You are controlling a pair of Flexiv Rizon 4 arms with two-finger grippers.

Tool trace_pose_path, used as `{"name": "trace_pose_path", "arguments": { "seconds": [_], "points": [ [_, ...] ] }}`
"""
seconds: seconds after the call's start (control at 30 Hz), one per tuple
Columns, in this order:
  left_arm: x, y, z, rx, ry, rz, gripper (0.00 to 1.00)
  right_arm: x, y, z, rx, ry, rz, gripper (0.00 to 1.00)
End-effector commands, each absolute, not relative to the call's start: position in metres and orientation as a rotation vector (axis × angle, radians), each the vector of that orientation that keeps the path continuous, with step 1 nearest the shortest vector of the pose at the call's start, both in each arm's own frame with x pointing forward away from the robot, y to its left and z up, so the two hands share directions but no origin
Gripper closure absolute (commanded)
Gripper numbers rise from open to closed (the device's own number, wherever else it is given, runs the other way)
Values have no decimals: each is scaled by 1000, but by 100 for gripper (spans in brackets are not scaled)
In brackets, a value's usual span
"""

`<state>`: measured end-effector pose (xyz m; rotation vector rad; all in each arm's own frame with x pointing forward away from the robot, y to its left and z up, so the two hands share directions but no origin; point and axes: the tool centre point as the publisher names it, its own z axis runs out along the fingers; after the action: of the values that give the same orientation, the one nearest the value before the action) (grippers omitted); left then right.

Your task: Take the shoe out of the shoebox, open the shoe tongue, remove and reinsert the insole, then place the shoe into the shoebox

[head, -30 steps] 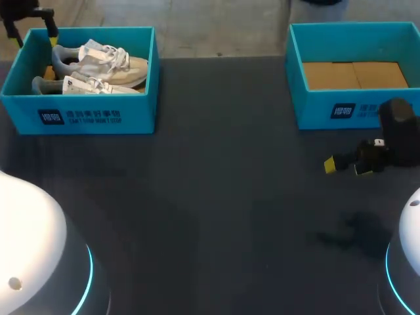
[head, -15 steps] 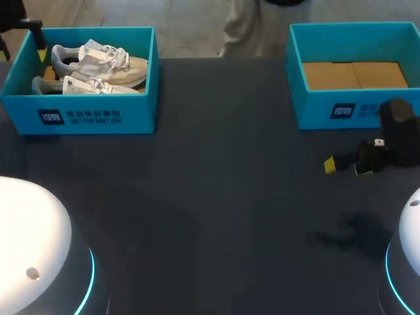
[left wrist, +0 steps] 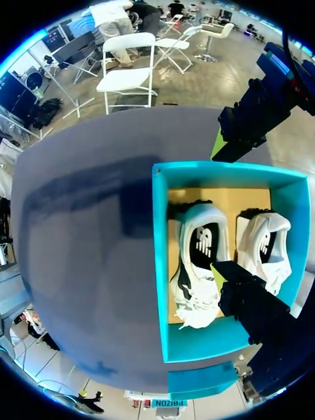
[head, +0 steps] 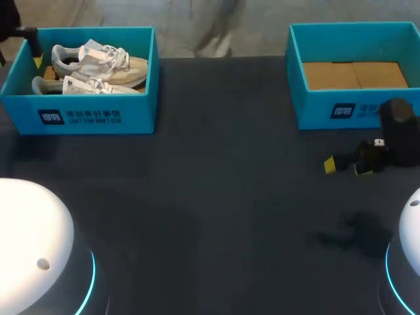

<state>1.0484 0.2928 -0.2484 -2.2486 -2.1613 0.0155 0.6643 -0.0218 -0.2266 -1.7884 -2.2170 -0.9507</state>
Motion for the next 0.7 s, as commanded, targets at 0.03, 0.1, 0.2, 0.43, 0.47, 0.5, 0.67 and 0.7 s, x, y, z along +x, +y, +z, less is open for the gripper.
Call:
{"name": "trace_pose_path", "arguments": {
  "seconds": [0.03, 0.1, 0.2, 0.43, 0.47, 0.5, 0.67, 0.7],
  "points": [
    [1043, 293, -249, -2329, -2236, -164, 0, 664, -21, -227, -1792, -2217, -948, 0],
    [1043, 293, -249, -2329, -2236, -164, 0, 664, -21, -227, -1792, -2217, -948, 0],
    [1042, 291, -251, -2335, -2238, -145, 0, 664, -21, -227, -1792, -2217, -948, 0],
    [1044, 281, -272, -2315, -2198, -89, 0, 664, -21, -227, -1792, -2217, -948, 0],
    [1045, 280, -274, -2312, -2197, -94, 0, 664, -21, -227, -1792, -2217, -948, 0],
    [1046, 279, -277, -2309, -2195, -105, 0, 664, -21, -227, -1792, -2217, -948, 0],
    [1055, 276, -291, -2309, -2178, -70, 0, 664, -21, -227, -1792, -2217, -948, 0],
    [1056, 275, -295, -2335, -2160, -68, 0, 664, -21, -227, -1792, -2217, -948, 0]
  ]
}}
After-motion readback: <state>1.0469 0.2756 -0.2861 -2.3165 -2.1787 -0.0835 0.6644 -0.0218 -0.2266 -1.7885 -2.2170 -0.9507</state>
